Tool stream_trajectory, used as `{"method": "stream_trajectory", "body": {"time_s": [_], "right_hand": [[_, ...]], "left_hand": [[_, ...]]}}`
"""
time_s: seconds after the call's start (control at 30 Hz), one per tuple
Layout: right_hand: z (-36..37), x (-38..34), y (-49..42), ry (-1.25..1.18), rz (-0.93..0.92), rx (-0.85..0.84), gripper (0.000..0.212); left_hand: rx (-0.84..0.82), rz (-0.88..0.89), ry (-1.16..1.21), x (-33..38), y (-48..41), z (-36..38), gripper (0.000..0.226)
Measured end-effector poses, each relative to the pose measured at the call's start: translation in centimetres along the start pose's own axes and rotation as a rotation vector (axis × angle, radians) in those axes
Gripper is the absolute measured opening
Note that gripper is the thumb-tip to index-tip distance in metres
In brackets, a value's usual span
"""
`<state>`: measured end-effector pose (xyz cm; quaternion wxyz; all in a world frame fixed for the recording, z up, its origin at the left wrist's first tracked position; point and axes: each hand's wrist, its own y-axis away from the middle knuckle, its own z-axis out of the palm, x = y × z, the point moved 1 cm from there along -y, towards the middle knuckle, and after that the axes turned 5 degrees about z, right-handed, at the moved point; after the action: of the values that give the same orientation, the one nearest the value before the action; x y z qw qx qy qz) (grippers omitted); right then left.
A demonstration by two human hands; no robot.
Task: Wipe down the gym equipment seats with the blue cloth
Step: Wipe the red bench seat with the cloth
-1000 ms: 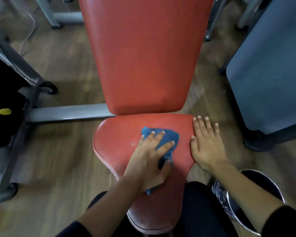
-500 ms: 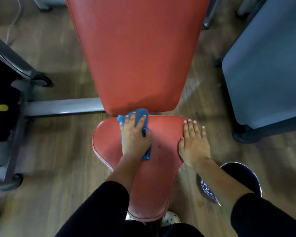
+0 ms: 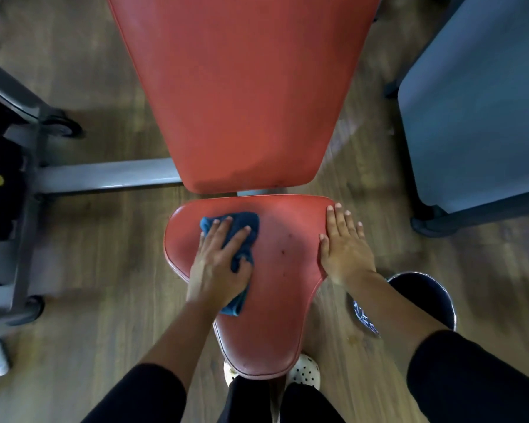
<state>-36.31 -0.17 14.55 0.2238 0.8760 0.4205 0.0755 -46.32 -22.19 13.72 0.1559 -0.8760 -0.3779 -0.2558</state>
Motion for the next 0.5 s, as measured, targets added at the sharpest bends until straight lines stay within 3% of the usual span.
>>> {"method": "stream_trajectory", "body": {"time_s": [0.27, 0.5], "right_hand": [[0.2, -0.4, -0.3, -0.078, 0.016, -0.001, 0.058], [-0.6, -0.8, -0.2, -0.050, 0.052, -0.037, 0.060]], "left_hand": [[0.060, -0.231, -0.070, 0.7, -4.6, 1.5, 0.056], [-0.165, 0.023, 0.095, 6.1, -1.7, 3.4, 0.057]]}}
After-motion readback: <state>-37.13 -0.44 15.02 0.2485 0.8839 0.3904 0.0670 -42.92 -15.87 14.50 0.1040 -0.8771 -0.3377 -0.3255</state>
